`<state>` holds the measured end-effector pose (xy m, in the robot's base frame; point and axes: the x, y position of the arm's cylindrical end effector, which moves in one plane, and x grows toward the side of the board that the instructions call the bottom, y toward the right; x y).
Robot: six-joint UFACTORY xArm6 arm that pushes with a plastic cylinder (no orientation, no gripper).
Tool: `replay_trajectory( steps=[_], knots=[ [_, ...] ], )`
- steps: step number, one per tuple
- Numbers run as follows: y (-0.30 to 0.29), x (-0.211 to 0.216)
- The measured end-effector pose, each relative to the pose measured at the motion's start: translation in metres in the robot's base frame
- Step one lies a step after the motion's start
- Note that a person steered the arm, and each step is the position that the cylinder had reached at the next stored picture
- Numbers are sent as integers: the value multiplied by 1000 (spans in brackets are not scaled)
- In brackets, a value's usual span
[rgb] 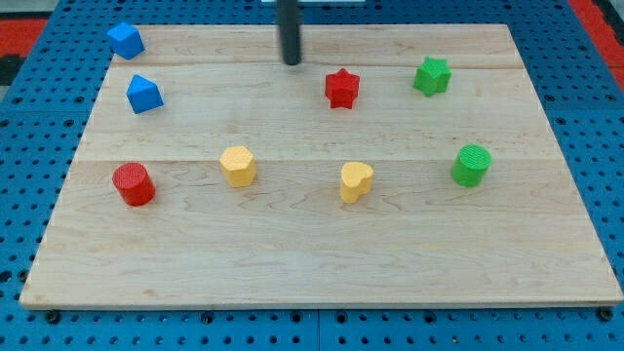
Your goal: Push the green star to the top center
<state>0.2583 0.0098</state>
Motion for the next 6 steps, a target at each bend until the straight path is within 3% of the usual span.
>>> replay_trajectory(
  steps=[2, 3, 5, 6],
  knots=[
    [207, -7],
    [266, 19],
    [272, 73],
    [231, 70]
  ],
)
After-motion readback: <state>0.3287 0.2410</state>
